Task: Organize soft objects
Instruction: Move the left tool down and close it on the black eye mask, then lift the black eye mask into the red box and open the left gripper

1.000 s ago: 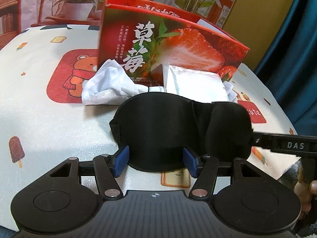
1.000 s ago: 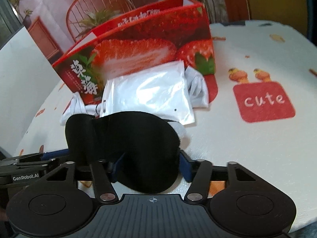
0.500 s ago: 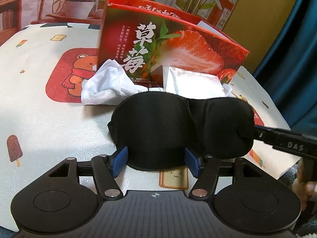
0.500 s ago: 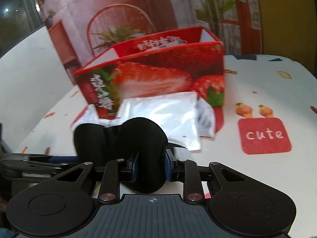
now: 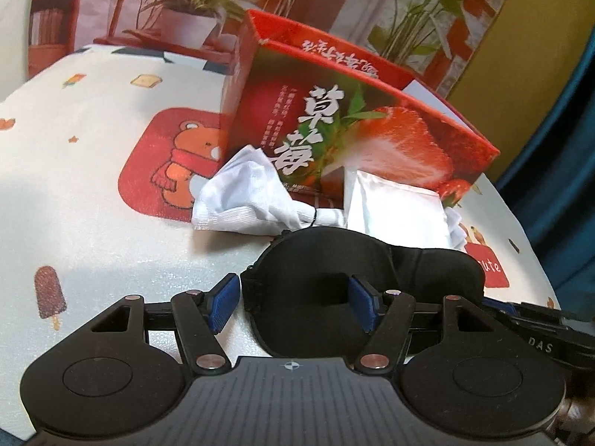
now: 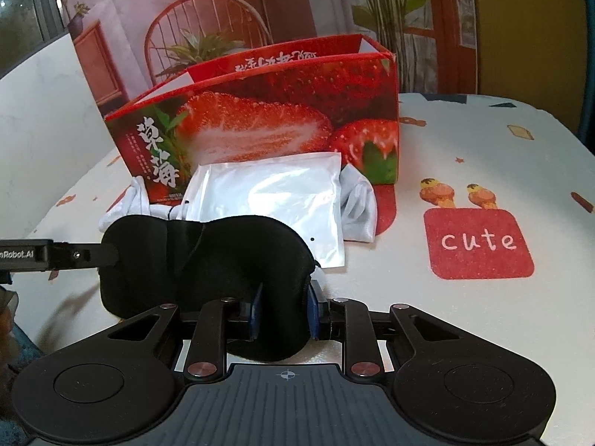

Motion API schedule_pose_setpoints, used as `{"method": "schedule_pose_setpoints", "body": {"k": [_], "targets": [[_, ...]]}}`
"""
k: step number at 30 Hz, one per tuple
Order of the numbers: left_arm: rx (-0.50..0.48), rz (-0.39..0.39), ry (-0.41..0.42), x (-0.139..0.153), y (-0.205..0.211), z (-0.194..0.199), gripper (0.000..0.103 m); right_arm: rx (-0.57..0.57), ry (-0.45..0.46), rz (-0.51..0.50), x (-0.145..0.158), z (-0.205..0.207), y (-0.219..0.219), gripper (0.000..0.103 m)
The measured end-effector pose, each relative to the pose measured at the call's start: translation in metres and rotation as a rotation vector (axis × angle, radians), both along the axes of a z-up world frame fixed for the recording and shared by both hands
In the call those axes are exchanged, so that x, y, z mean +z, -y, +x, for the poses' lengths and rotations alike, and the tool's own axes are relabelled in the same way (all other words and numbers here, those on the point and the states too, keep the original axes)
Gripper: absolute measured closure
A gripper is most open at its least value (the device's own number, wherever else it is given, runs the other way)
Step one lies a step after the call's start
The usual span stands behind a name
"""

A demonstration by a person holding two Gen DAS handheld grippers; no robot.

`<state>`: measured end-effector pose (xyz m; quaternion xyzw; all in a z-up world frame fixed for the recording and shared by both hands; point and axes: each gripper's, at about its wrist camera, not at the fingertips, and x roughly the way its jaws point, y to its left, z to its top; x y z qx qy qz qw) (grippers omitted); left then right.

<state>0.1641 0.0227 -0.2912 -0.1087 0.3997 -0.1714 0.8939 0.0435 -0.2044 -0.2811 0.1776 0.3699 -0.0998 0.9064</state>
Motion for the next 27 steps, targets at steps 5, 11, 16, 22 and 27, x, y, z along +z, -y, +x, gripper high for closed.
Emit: {"method": "schedule_pose_setpoints", "body": {"k": [5,11,16,22,27], "targets": [[0.006,-0.027,0.016,-0.005,0.001,0.006,0.036,0.001,-0.010,0.005,-0.003,0.001,0.002,0.080],[-0.006,-0.032,0.026,-0.002,0.002,0.000,0.038,0.002,-0.014,0.004,-0.004,0.003,0.001,0.080],[-0.051,-0.025,0.067,0.009,0.008,-0.015,0.041,0.007,-0.001,0.004,-0.001,0.002,0.001,0.080],[-0.057,-0.005,0.092,0.018,0.006,-0.024,0.061,0.007,0.012,0.005,0.004,-0.001,0.001,0.080],[-0.040,0.009,0.122,0.025,0.003,-0.029,0.078,0.011,0.041,-0.001,0.011,-0.005,-0.001,0.080]]}}
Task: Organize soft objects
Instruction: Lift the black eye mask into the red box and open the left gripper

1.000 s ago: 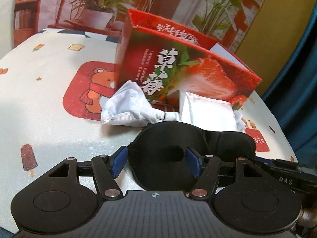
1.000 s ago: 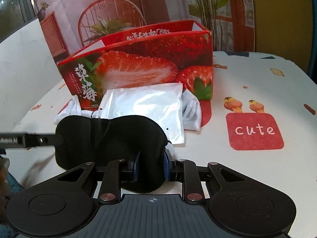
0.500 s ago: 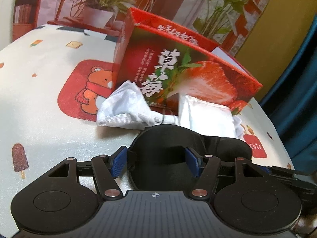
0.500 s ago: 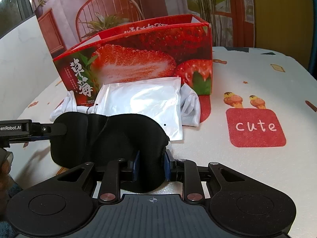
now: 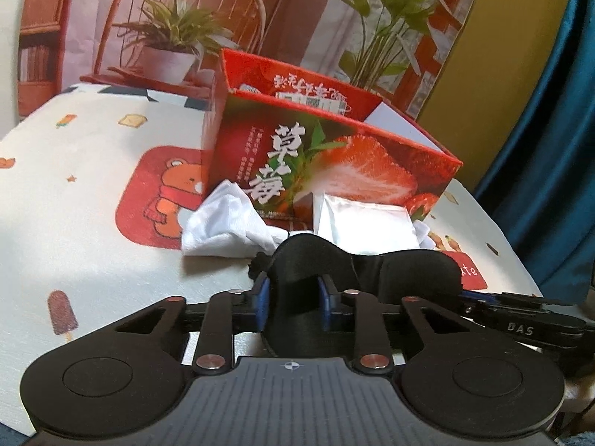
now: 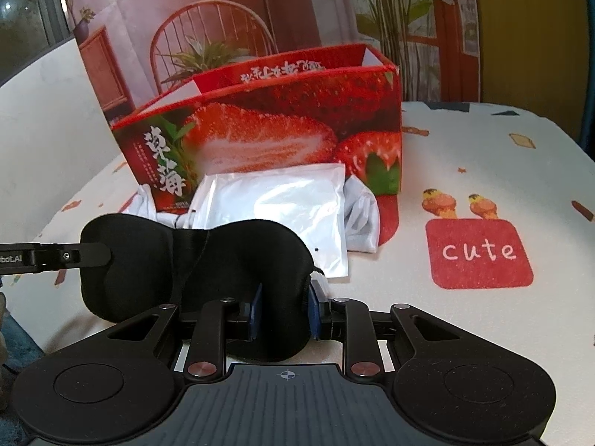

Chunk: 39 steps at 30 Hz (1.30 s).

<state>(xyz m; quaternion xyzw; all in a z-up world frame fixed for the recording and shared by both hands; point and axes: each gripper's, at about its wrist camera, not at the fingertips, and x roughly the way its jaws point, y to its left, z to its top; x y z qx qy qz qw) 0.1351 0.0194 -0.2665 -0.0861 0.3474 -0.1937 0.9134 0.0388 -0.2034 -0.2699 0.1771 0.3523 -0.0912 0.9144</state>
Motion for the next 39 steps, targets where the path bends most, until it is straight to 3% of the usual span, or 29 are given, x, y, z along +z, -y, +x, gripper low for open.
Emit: {"method": "schedule_pose_setpoints", "body": {"k": [6,14,27,32,39], "targets": [[-0.025,0.014,0.084,0.020,0.002,-0.010,0.086,0.033,0.101,-0.008,0.021,-0.008,-0.005,0.082],[-0.027,-0.006,0.206,0.060,0.003,-0.013,0.088,0.053,0.222,-0.023,0.058,-0.006,-0.001,0.088],[-0.013,0.013,0.366,0.115,0.023,0.021,0.088,0.035,0.383,-0.091,0.119,0.027,0.027,0.089],[-0.011,0.031,0.366,0.126,0.041,0.053,0.088,0.035,0.397,-0.105,0.139,0.051,0.042,0.090],[0.018,0.079,0.352,0.129,0.061,0.099,0.089,0.036,0.343,-0.127,0.145,0.108,0.065,0.090]]}}
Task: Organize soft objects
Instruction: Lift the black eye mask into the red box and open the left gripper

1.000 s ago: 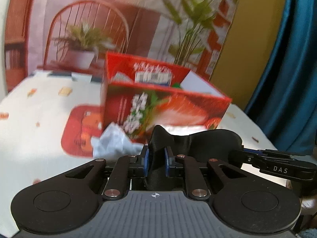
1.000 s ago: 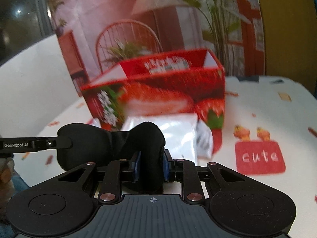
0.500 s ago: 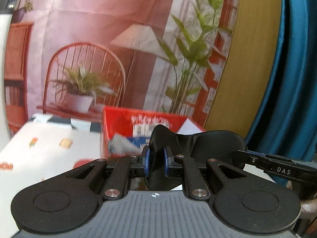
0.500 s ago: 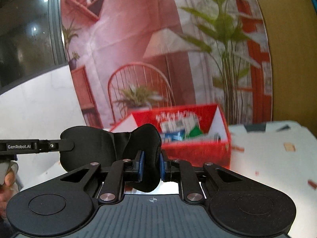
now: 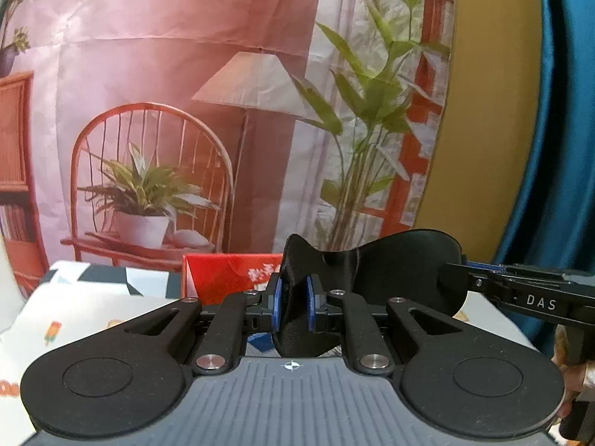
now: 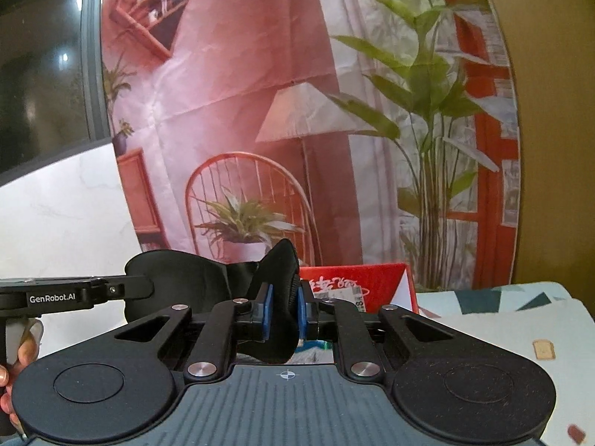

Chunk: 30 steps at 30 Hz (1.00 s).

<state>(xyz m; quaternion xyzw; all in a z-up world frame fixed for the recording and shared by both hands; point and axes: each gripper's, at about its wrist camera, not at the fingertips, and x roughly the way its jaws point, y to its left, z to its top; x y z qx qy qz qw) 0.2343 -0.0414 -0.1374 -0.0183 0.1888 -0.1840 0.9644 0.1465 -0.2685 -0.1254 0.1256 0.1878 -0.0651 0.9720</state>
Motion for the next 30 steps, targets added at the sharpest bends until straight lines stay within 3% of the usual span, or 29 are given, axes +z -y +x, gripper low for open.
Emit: {"method": "schedule_pose_setpoints", "body": {"k": [4,8,16,30], "targets": [[0.013,0.043,-0.016,-0.002,0.006,0.027,0.089,-0.001,-0.033,-0.038,-0.007,0.029,0.005,0.091],[0.026,0.051,-0.082,-0.011,0.006,0.054,0.089,-0.008,-0.086,-0.054,-0.021,0.054,0.011,0.091],[0.050,0.068,-0.269,-0.045,0.005,0.109,0.089,-0.028,-0.239,0.062,-0.065,0.096,0.038,0.090],[0.055,0.155,-0.321,-0.063,0.011,0.140,0.089,-0.058,-0.335,0.112,-0.095,0.123,0.061,0.090]]}}
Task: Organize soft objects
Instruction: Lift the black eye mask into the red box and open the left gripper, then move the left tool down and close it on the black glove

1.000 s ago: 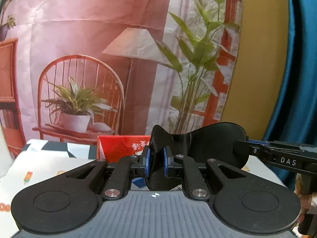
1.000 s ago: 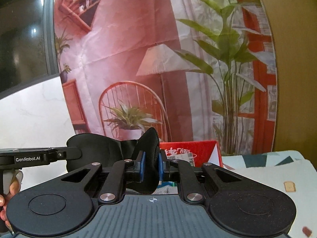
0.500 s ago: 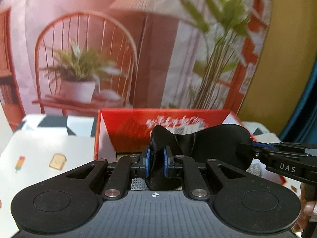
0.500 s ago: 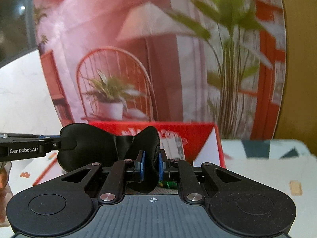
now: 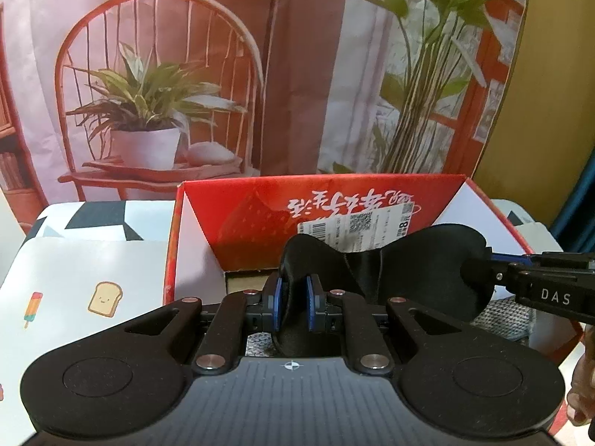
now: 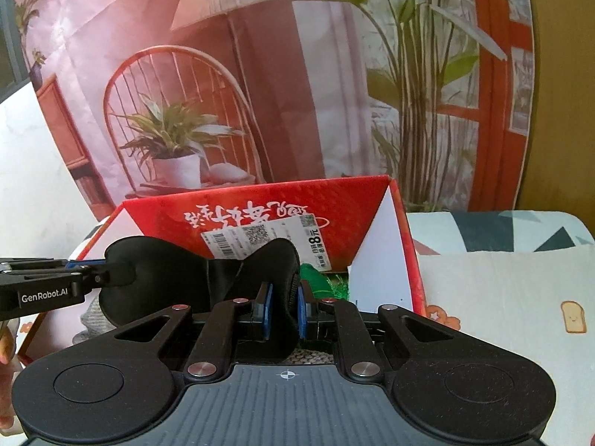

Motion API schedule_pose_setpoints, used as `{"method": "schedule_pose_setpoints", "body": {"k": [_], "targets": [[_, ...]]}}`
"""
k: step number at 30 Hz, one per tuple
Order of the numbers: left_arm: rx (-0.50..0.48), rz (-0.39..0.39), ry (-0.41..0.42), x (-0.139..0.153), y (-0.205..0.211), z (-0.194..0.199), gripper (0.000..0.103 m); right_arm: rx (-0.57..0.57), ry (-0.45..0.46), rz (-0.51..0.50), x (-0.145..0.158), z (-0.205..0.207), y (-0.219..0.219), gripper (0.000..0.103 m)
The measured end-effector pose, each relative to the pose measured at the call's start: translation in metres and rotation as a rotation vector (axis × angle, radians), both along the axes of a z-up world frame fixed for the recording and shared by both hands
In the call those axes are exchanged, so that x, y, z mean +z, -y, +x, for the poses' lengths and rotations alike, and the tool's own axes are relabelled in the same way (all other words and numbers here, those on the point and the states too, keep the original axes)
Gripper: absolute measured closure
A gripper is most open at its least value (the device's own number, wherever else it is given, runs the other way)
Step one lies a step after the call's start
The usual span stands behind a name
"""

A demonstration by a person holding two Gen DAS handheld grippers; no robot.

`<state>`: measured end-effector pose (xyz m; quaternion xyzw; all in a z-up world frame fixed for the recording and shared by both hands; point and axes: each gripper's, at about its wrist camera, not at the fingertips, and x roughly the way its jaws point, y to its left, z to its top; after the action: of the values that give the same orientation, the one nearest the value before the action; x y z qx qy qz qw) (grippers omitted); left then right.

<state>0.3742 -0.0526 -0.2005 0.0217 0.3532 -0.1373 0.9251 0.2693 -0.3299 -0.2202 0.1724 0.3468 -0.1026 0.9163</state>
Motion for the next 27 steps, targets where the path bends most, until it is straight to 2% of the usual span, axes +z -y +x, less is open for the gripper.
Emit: {"method": "schedule_pose_setpoints", "body": {"k": [4,5,7,9,11,15,22,27], "targets": [[0.008,0.021,-0.001,-0.002,0.001,0.001,0.088,-0.006,-0.017,-0.010,-0.004,0.004,0.002,0.090],[0.007,0.023,0.003,0.000,0.000,0.001,0.084,-0.010,-0.019,-0.010,-0.005,0.005,0.003,0.090],[0.014,0.021,0.022,0.003,-0.003,-0.001,0.073,-0.017,-0.008,-0.011,-0.005,0.003,0.006,0.088],[0.022,0.026,0.035,0.008,-0.006,-0.002,0.049,-0.031,-0.007,-0.050,-0.001,0.001,0.005,0.080],[0.055,0.031,0.054,0.014,-0.009,-0.005,0.037,-0.043,0.013,-0.118,0.005,-0.004,0.002,0.076],[0.039,-0.001,0.091,0.027,-0.014,-0.023,0.036,-0.049,0.061,-0.158,0.019,-0.016,0.000,0.069],[0.006,-0.016,0.175,0.044,-0.020,-0.075,0.035,-0.044,0.169,-0.143,0.038,-0.055,-0.007,0.068],[-0.003,-0.050,0.191,0.044,-0.026,-0.111,0.035,-0.037,0.216,-0.153,0.042,-0.082,-0.023,0.068]]}}
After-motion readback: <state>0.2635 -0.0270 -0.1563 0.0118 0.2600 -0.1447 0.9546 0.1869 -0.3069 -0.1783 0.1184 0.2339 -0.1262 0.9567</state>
